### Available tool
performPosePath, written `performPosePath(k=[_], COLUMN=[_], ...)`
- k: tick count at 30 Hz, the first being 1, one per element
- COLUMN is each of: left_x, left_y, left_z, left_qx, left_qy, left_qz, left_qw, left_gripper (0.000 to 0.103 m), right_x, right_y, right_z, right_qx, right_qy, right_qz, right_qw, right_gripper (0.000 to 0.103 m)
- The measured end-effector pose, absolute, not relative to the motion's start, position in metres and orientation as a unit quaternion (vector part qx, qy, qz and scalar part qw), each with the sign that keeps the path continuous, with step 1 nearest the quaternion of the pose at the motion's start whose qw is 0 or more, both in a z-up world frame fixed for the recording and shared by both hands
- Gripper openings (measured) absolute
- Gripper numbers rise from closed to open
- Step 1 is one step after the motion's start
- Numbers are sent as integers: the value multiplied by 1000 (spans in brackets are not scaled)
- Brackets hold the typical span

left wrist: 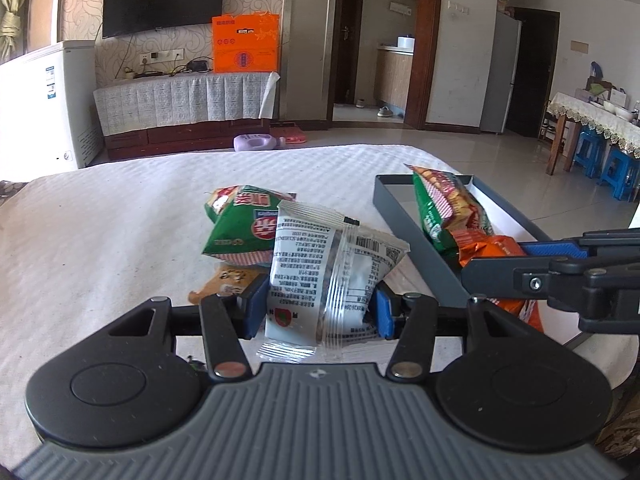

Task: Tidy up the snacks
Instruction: 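Carry clear bag with left tool while right tool carries orange packet to the box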

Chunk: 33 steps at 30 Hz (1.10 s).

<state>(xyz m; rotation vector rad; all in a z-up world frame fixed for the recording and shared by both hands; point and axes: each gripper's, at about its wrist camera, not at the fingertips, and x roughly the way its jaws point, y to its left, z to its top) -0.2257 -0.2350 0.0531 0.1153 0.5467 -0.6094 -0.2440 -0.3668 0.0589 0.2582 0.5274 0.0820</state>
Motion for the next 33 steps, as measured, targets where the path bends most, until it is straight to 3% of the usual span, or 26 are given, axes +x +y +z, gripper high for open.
performPosePath(k=[33], left_x=[-228], left_y=[-355], left_z=[34], left_qx=[74], left_qy=[280], left_qz=[-398], left_qw=[870], left_gripper=[59], right_x=[-283], right_y=[-454], right_z=[51], right_qx=[210], right_qy=[230], right_qz=[-83], right_qw=[947], right_gripper=[40])
